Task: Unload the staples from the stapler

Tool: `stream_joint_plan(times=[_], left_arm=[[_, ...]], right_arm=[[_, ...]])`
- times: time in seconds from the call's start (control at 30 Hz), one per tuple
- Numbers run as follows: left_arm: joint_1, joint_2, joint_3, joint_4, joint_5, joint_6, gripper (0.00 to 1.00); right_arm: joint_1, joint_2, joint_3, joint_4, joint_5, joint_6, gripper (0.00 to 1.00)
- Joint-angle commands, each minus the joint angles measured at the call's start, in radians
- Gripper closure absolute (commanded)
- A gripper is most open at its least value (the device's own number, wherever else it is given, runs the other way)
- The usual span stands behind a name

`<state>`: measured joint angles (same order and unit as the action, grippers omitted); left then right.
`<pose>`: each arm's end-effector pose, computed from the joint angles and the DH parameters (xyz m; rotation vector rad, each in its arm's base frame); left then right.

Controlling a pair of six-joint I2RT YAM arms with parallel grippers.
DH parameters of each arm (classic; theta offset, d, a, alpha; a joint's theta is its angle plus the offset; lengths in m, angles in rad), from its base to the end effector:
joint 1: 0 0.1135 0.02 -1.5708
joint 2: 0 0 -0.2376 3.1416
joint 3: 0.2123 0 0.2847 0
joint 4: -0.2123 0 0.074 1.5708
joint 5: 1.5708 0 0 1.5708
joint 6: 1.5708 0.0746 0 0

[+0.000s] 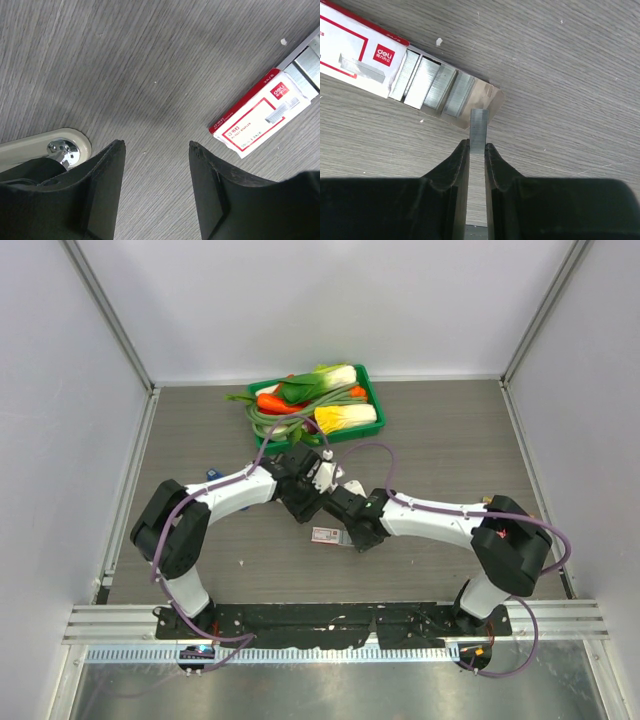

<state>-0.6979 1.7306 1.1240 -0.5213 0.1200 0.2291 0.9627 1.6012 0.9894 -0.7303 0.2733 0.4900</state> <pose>0.2886 -0.2537 0.1049 1.2502 2.4189 -0.3015 0.2008 0.2532 0.0982 -0.6104 2.7225 -0.0740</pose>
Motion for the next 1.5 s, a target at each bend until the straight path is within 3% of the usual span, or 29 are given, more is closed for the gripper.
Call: stream_joint_plan(times=[0.0, 1.47], left_arm=[[-0.014, -0.045, -0.010, 0.035, 0.032, 0.013, 0.43], [0.023, -0.031, -0.043, 0.050, 0.084, -0.025, 0.41]], right_arm=[[-0.015, 0.020, 0.049, 0.020, -0.003, -0.011, 0.97], [-0.068, 0.062, 0.080, 0.094, -0.045, 0.005, 0.95]])
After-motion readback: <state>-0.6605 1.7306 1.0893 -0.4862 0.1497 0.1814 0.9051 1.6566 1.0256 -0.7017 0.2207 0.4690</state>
